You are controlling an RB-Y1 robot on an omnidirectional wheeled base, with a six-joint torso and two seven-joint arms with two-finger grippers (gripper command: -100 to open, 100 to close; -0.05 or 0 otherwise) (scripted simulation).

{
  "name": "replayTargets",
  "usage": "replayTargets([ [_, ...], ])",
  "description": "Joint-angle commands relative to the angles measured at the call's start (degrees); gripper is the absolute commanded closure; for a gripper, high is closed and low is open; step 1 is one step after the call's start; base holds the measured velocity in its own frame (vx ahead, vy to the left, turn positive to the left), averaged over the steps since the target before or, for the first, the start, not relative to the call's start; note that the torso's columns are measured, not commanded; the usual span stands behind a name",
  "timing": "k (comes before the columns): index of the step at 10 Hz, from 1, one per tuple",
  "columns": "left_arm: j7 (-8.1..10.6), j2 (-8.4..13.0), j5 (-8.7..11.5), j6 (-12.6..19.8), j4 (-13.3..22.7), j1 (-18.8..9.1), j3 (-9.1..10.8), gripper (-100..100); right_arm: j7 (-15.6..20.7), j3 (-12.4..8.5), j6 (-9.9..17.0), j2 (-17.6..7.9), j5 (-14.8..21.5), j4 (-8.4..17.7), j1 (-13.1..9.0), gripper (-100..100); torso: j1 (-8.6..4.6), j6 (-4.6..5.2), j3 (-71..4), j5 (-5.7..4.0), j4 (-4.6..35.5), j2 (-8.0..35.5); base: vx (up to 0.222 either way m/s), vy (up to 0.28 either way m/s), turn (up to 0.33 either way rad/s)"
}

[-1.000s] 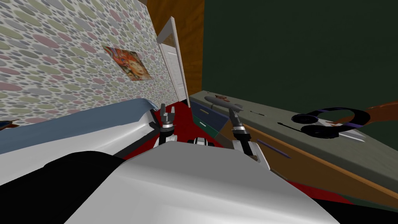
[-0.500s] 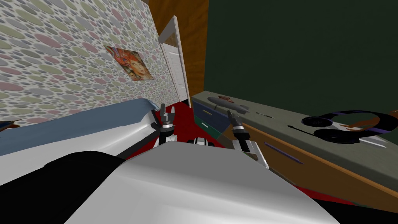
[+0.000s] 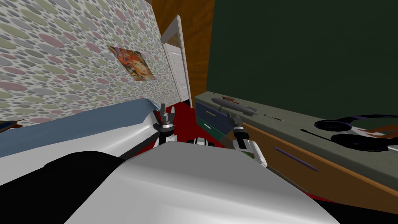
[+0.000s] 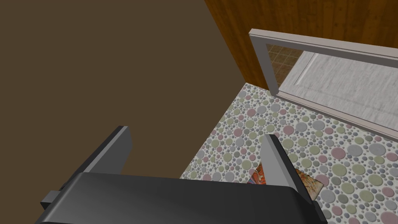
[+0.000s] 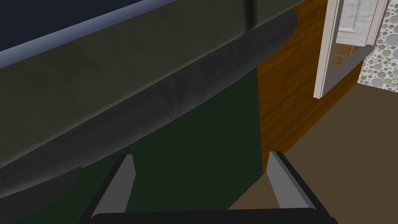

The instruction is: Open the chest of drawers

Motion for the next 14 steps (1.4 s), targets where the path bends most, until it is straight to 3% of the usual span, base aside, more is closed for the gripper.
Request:
replayTargets([
  [1, 0.0, 0.0, 0.0, 0.0, 0.0, 0.0, 0.0, 0, 3.2, -0.5, 2.8, 0.4, 4.6, 1.5, 0.1, -100, 0.03, 0.02, 0.0, 0.02, 0.0, 0.1, 0.027, 0.115, 0.021],
  [2, 0.0, 0.0, 0.0, 0.0, 0.0, 0.0, 0.0, 0, 3.2, -0.5, 2.8, 0.4, 6.4, 1.5, 0.1, -100, 0.11, 0.01, 0.1, 0.03, 0.0, 0.1, 0.033, 0.095, 0.012],
  [9, 0.0, 0.0, 0.0, 0.0, 0.0, 0.0, 0.0, 0, 11.0, -2.3, 9.6, 1.0, 18.3, 8.3, -1.8, -100, 0.02, 0.01, 0.0, 0.02, 0.0, 0.1, 0.033, 0.099, 0.027],
  [10, 0.0, 0.0, 0.0, 0.0, 0.0, 0.0, 0.0, 0, 11.0, -2.3, 9.6, 1.0, 20.0, 8.3, -1.8, -100, 0.04, 0.01, 0.0, 0.01, 0.0, 0.0, 0.035, 0.077, 0.014],
  [11, 0.0, 0.0, 0.0, 0.0, 0.0, 0.0, 0.0, 0, 12.9, -2.7, 11.2, 1.2, 21.7, 10.0, -2.4, -100, -0.02, 0.01, 0.0, 0.01, 0.0, 0.1, 0.033, 0.096, 0.035],
  [12, 0.0, 0.0, 0.0, 0.0, 0.0, 0.0, 0.0, 0, 12.9, -2.7, 11.2, 1.2, 23.2, 10.0, -2.4, -100, 0.07, 0.0, 0.0, 0.02, 0.0, 0.1, 0.03, 0.078, 0.023],
  [13, 0.0, 0.0, 0.0, 0.0, 0.0, 0.0, 0.0, 0, 14.7, -3.0, 12.9, 1.3, 24.7, 11.8, -2.9, -100, 0.01, 0.01, 0.0, 0.02, 0.0, 0.1, 0.033, 0.084, 0.049],
  [14, 0.0, 0.0, 0.0, 0.0, 0.0, 0.0, 0.0, 0, 14.7, -3.0, 12.9, 1.3, 26.3, 11.8, -2.9, -100, 0.05, 0.0, 0.0, 0.01, 0.0, 0.1, 0.031, 0.067, 0.015],
])
